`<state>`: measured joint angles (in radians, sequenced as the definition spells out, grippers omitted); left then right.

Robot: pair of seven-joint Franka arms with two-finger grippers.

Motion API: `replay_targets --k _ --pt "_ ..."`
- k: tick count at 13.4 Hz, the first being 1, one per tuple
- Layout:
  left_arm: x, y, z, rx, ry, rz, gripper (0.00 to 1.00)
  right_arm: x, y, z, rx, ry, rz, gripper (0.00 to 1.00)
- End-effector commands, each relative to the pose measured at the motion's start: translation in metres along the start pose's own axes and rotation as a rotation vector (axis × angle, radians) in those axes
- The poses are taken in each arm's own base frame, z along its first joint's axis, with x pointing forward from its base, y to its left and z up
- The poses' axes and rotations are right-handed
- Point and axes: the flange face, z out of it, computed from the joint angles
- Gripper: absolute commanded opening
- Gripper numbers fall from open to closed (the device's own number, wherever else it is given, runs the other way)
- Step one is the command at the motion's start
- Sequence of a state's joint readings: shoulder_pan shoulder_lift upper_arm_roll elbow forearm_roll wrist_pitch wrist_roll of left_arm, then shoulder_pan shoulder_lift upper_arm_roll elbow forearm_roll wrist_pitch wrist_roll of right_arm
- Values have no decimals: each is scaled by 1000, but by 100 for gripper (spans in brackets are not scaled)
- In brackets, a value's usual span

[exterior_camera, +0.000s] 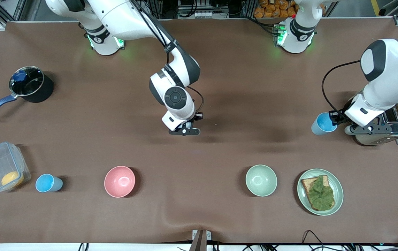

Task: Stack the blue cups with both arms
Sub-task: 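Carry the blue cup with the right gripper to the table middle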

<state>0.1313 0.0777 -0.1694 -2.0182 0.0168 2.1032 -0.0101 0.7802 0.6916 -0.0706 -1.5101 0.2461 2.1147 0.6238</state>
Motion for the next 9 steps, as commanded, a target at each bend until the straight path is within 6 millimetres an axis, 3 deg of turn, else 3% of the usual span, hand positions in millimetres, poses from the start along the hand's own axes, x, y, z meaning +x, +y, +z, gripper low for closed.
replay_targets --k 1,2,4,5,9 --pt "3 -2 -7 2 -4 35 0 4 -15 -18 26 39 -5 100" --pt "2 -2 -7 2 -6 35 0 9 -16 -36 43 57 -9 100" --pt "2 -2 -9 2 -10 34 0 15 2 -53 18 14 11 100" --pt "5 -1 -18 2 -7 34 0 19 11 -77 22 5 18 100" --pt "13 8 -41 -17 -27 38 0 37 85 -158 26 -55 28 100"
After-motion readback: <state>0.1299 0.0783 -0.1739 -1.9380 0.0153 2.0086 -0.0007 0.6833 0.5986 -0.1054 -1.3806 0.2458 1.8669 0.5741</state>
